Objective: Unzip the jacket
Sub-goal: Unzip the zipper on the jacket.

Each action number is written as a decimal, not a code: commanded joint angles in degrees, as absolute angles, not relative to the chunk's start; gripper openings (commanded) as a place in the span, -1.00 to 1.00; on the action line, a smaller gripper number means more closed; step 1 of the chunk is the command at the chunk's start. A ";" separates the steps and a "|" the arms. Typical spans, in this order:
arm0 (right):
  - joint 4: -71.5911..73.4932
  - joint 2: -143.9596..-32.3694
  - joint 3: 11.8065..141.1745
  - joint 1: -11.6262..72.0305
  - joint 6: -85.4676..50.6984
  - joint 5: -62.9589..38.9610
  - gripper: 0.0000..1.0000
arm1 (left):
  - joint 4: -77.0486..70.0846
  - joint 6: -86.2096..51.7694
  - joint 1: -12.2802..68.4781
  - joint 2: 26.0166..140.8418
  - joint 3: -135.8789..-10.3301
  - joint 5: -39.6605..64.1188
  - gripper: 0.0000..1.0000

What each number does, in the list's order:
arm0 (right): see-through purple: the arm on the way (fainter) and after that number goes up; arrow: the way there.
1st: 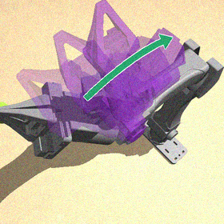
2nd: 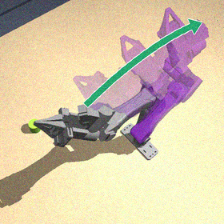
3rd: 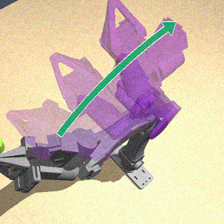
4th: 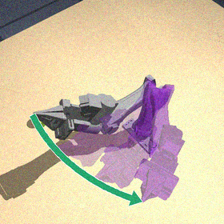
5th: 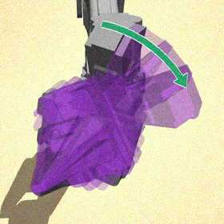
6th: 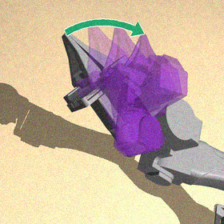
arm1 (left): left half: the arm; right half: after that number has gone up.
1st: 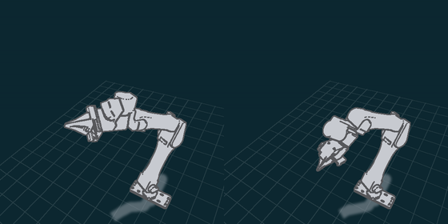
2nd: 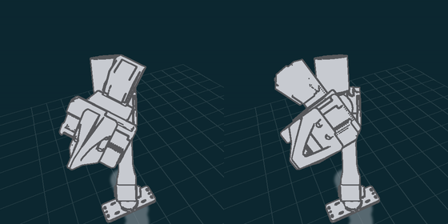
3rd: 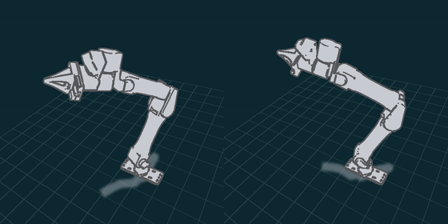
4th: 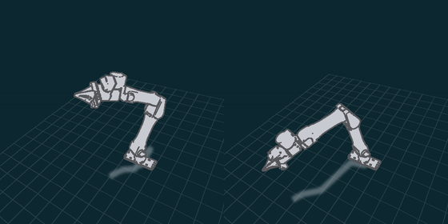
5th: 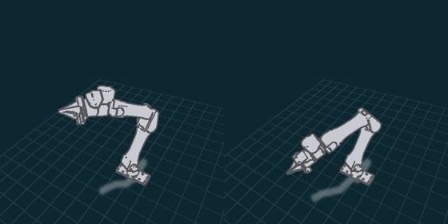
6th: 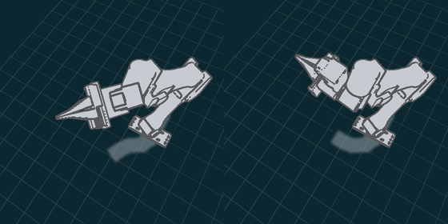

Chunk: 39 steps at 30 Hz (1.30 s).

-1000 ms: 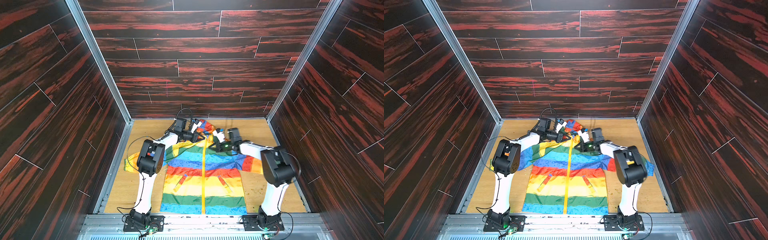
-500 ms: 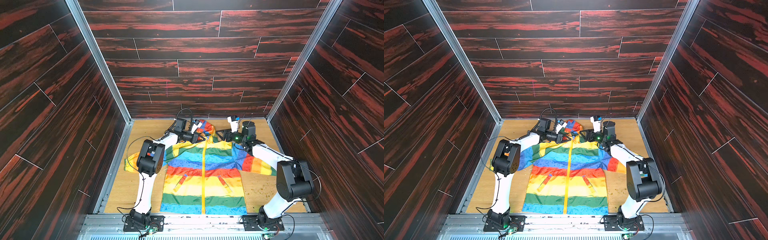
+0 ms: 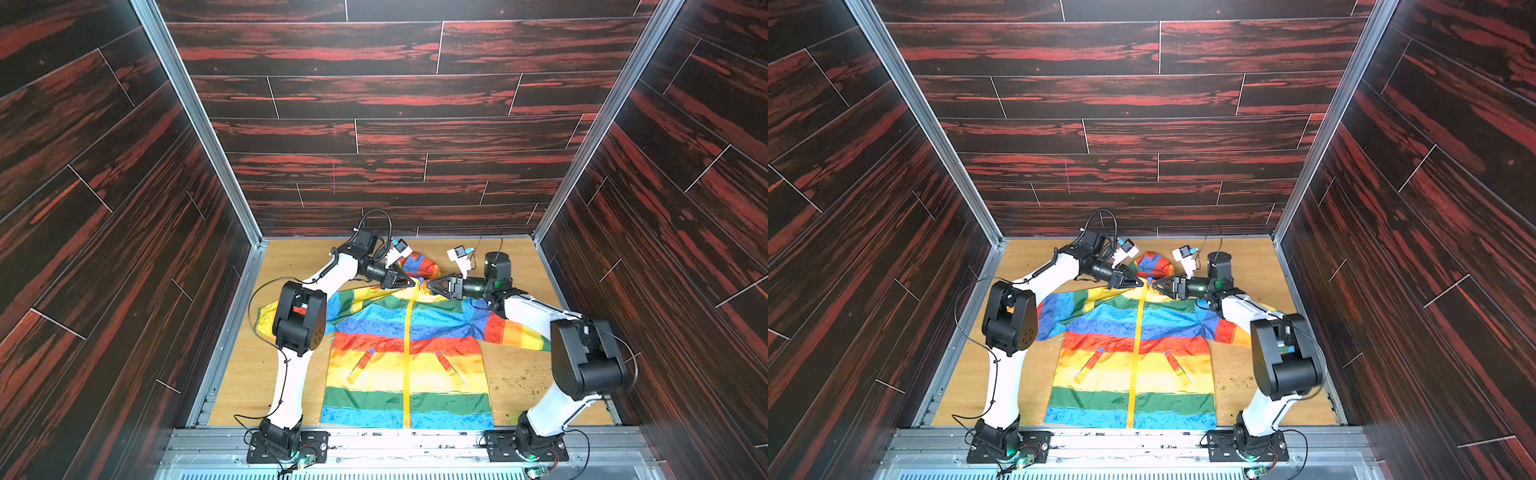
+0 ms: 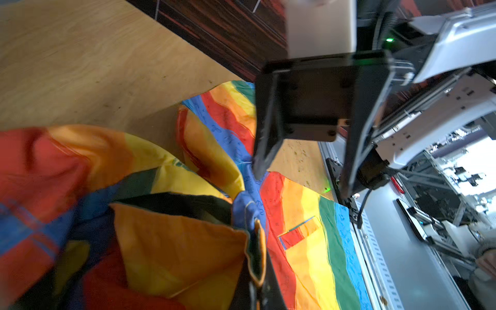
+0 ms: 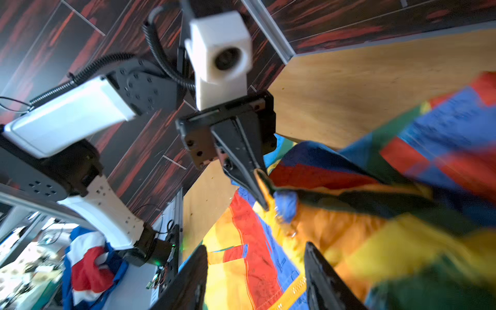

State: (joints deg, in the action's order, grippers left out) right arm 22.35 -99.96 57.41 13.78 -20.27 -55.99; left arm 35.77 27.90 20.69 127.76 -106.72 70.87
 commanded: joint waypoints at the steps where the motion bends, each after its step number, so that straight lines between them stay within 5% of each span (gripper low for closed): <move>1: 25.01 -104.82 59.63 14.48 -20.14 -59.16 0.15 | 43.94 35.15 20.75 126.14 -107.38 72.77 -1.00; 39: 19.91 -109.34 62.84 17.15 -16.46 -63.15 0.00 | 39.20 31.03 20.83 125.51 -106.44 72.05 -1.00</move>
State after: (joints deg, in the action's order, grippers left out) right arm 20.18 -106.94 61.89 16.97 -16.91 -61.93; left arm 38.94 30.17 20.67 127.76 -106.67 69.91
